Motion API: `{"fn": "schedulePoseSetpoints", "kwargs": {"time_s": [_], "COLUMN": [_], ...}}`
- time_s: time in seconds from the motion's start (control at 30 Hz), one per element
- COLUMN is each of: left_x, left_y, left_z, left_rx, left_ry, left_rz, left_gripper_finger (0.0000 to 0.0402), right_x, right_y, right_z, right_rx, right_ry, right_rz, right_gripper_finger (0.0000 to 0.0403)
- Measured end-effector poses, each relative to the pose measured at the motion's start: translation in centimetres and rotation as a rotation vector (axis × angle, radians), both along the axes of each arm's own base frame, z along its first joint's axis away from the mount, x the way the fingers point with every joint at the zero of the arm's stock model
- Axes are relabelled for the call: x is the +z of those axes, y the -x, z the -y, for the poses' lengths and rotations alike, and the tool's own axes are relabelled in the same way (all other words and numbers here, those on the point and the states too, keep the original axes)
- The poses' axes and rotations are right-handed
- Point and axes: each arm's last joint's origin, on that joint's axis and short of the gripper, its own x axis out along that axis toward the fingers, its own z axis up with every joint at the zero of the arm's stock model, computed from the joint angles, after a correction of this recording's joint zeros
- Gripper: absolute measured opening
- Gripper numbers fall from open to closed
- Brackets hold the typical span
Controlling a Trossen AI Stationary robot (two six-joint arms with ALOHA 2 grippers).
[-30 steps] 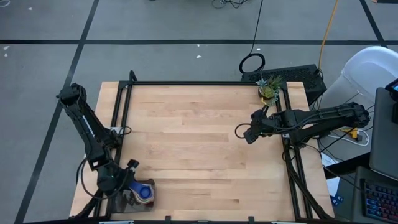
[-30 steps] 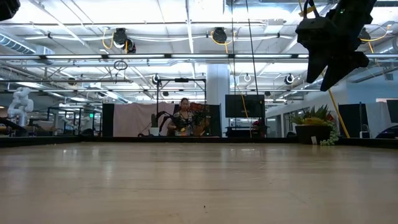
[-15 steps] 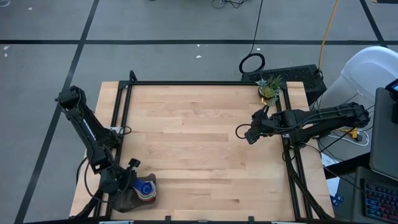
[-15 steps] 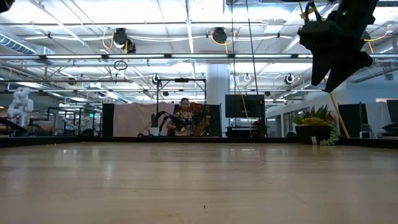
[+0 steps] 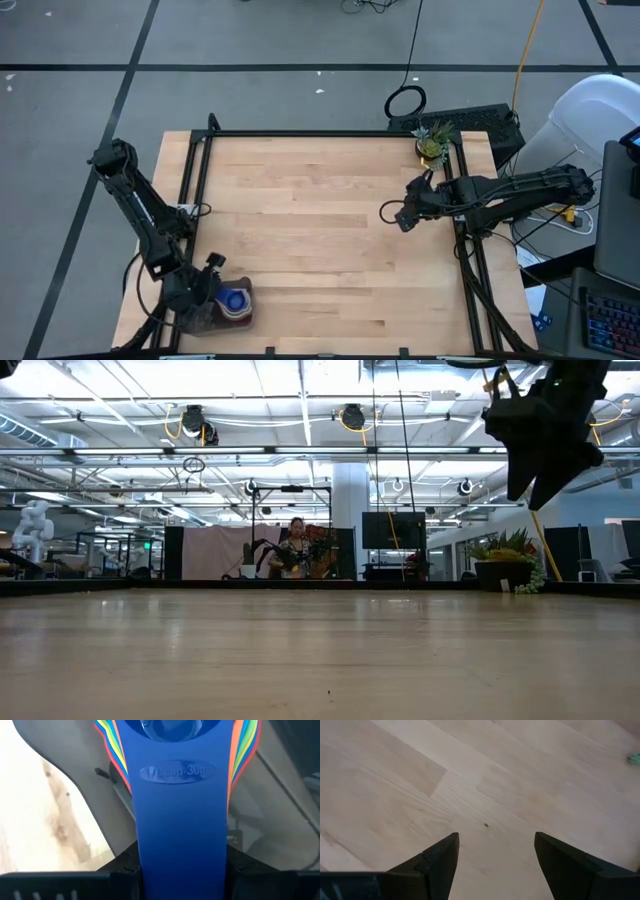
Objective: Nest measuring cups in basket
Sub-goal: Put the nested measuring cups into the black bin
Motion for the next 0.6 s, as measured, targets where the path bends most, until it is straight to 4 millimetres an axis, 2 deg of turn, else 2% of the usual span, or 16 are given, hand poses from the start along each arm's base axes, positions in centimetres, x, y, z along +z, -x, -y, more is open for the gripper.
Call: {"fn": "schedulePoseSetpoints", "kwargs": {"time_s": [0.23,0.43,0.6], "left_x": [-0.2,1.0,1.5], "left_y": [-0.4,-0.6,-0.7], "left_z": [-1.1,-1.8,-1.6], "left_rx": [0.057,0.074,0.095], "left_ry": [-0.065,-0.177,-0.169], "left_rz": [-0.056,-0.115,-0.128], "left_gripper_finger": [0.0136,0.0136,0.0136], "right_x": [-0.1,-0.1,-0.1], "right_y": [0.5,0.6,0.6], "right_z": [0.1,0.1,0.1], "right_rx": [-0.001,-0.004,-0.007], "right_ry": [0.009,0.023,0.032], "right_rz": [-0.056,-0.062,-0.060], "right_gripper_finger": [0.0254,0.0254,0.0254]}}
